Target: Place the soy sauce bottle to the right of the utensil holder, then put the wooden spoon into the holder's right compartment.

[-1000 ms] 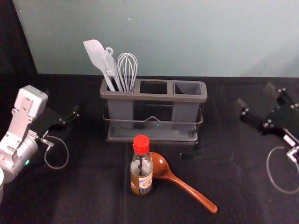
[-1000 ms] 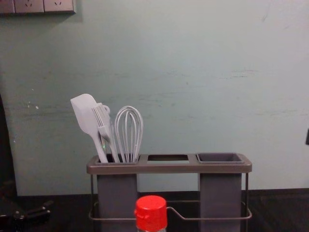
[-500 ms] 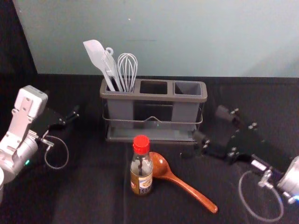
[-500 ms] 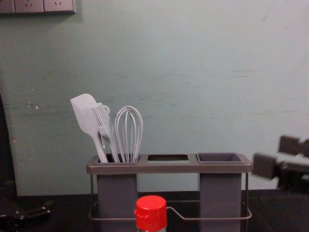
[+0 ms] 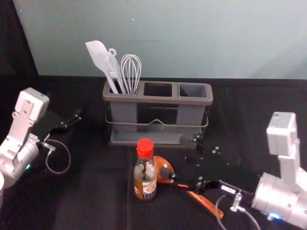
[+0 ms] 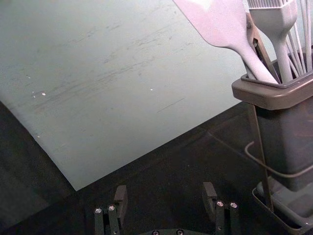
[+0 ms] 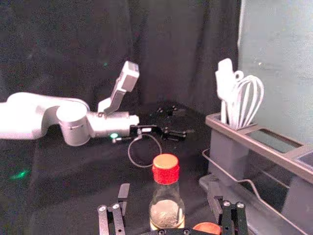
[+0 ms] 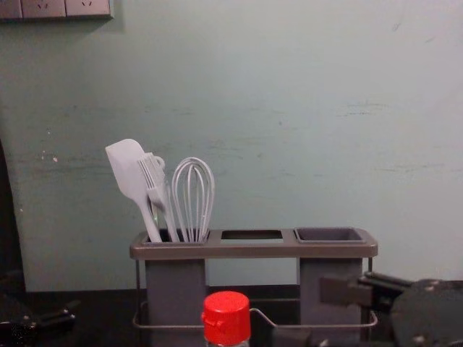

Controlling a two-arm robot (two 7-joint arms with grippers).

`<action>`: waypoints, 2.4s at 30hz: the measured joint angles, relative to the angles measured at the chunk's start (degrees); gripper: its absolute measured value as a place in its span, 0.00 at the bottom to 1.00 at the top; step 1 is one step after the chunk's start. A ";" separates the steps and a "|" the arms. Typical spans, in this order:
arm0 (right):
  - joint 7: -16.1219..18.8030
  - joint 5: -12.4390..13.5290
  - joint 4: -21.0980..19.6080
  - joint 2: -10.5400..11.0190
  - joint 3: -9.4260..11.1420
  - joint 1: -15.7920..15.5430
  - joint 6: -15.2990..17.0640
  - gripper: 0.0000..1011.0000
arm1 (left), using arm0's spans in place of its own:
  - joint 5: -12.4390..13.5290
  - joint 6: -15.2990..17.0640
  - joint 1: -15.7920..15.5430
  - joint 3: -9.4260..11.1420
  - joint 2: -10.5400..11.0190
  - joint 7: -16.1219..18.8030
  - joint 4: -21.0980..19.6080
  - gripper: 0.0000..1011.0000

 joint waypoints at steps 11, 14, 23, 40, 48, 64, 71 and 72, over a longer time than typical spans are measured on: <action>0.40 -2.87 2.54 -2.94 -3.39 4.48 4.09 0.99 | 0.00 0.00 0.00 0.00 0.00 0.00 0.00 0.99; 0.29 -3.55 3.31 -3.85 -4.10 5.64 4.56 0.99 | 0.00 0.00 0.00 0.00 0.00 0.00 0.00 0.99; 0.11 -4.76 5.45 -6.34 -5.67 8.28 5.43 0.99 | 0.00 0.00 0.00 0.00 0.00 0.00 0.00 0.99; -0.98 -7.13 7.25 -8.34 -7.25 9.96 4.92 0.99 | 0.00 0.00 0.00 0.00 0.00 0.00 0.00 0.99; -0.83 -6.93 7.09 -8.21 -7.12 9.85 4.97 0.86 | 0.00 0.00 0.00 0.00 0.00 0.00 0.00 0.99; -0.74 -6.68 6.97 -8.12 -7.01 9.76 5.09 0.39 | 0.00 0.00 0.00 0.00 0.00 0.00 0.00 0.99; -0.68 -6.70 6.86 -8.05 -6.94 9.68 4.99 0.38 | 0.00 0.00 0.00 0.00 0.00 0.00 0.00 0.99; -0.56 -6.71 6.69 -7.99 -6.85 9.56 4.80 0.38 | 0.00 0.00 0.00 0.00 0.00 0.00 0.00 0.99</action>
